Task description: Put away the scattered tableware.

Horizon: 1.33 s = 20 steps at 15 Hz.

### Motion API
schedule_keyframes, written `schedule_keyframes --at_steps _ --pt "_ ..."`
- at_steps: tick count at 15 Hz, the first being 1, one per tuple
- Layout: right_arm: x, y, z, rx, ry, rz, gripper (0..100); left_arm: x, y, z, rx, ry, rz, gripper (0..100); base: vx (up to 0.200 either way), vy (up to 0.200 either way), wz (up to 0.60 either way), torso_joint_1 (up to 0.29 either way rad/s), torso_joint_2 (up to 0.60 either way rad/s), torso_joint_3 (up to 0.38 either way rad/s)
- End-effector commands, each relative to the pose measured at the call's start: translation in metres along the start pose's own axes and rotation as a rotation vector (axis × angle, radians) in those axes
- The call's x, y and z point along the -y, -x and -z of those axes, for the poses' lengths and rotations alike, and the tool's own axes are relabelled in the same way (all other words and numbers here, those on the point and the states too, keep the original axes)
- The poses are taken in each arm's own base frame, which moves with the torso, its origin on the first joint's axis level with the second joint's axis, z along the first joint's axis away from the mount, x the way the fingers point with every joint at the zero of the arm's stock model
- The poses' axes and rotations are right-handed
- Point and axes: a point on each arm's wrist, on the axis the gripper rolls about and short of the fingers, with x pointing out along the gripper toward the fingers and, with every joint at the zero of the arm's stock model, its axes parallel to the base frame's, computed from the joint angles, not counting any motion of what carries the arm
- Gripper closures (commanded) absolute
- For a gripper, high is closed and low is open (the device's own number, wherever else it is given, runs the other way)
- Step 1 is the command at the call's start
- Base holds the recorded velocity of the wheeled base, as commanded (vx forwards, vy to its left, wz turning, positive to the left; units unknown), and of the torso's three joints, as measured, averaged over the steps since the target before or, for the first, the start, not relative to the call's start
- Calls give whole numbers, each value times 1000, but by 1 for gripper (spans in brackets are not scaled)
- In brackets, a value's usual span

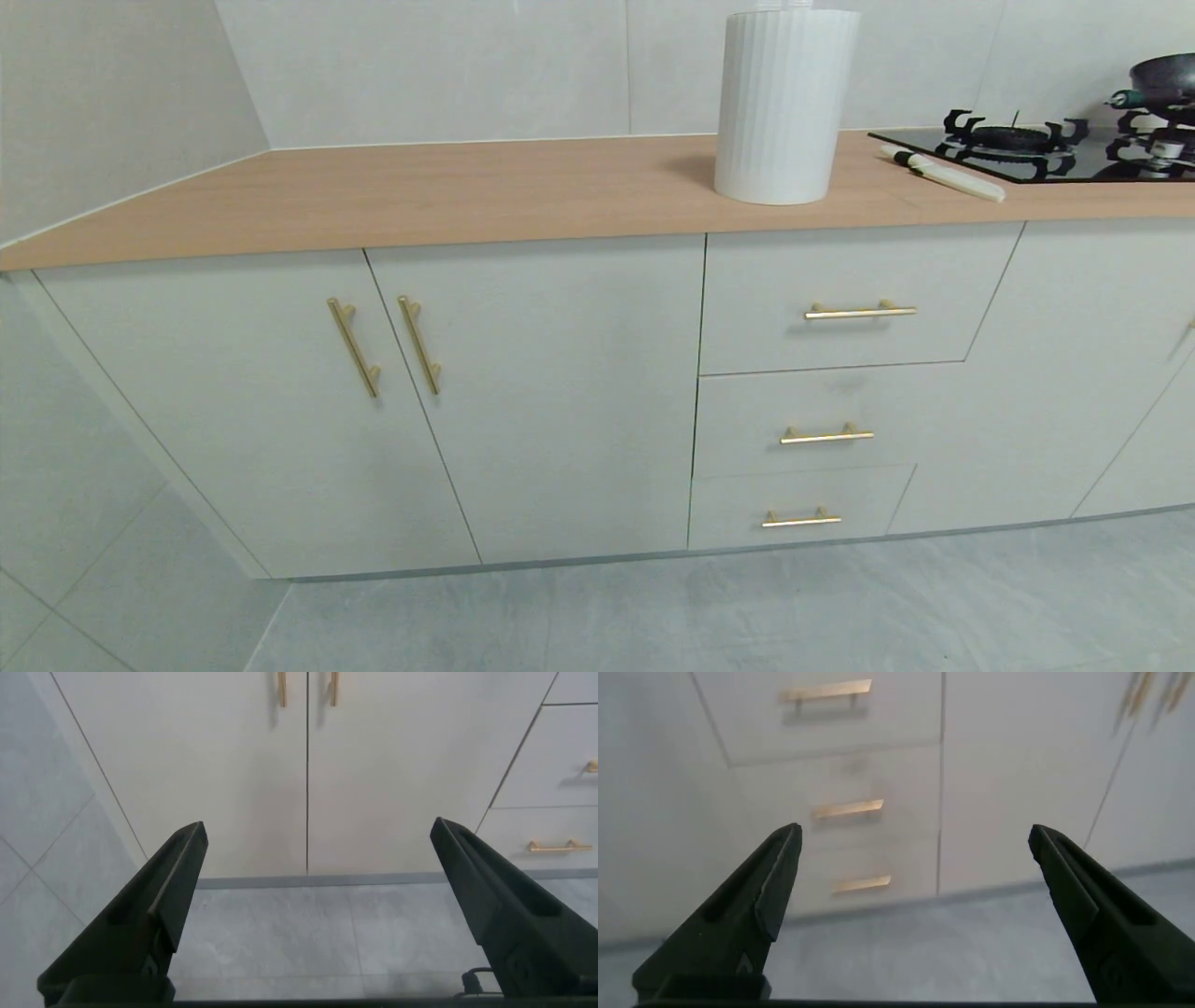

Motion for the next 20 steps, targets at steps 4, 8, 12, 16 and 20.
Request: schedule_keyframes --at_steps 4,8,12,16,20 --pt "-1 0 3 -16 25 -44 0 0 0 0 -1 0 -1 0 0 0 0 0 0 0" --pt "-1 0 3 -15 34 -56 0 0 0 0 -1 0 -1 0 0 0 0 0 0 0" --pt "-1 0 3 -15 34 -56 0 0 0 0 -1 0 -1 0 0 0 0 0 0 0" --pt "-1 0 3 -15 34 -59 0 0 0 0 -1 -1 -1 0 50 0 0 1 -1 -1" --pt "-1 0 3 -15 34 -59 0 0 0 0 -1 -1 -1 0 200 0 0 5 0 4"
